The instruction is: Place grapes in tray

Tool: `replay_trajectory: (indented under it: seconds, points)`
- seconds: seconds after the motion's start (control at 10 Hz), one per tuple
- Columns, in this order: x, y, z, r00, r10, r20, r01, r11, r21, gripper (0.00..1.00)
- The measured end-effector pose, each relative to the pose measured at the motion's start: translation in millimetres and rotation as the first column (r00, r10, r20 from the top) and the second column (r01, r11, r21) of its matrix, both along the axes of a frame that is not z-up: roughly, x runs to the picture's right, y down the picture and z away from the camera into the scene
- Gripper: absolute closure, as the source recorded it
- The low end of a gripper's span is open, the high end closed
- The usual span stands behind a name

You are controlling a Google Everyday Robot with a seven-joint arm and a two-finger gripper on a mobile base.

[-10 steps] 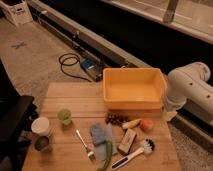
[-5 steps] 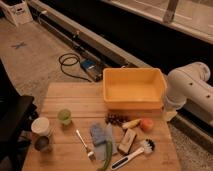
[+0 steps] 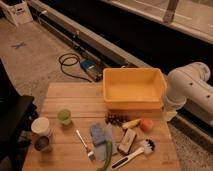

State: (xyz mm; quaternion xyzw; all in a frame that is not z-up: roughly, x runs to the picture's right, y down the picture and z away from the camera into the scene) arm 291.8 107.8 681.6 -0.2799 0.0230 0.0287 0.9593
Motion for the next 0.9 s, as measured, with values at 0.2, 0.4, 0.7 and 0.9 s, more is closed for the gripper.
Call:
replay_trajectory:
  seconds: [0.2,0.4,0.7,0.9]
  points:
    - [0.1,0.0,0.0,1.0,0.0,0.0,0.0,1.0,0.0,0.35]
    - [0.0,0.0,0.0,1.0,0.0,0.0,0.0,1.0,0.0,0.35]
    - [0.0,0.0,0.0,1.0,0.0,0.0,0.0,1.0,0.0,0.35]
    - [2.1,-2.2,-1.5,1.0,0.0,-0.003,0.0,1.0,0.01,0.35]
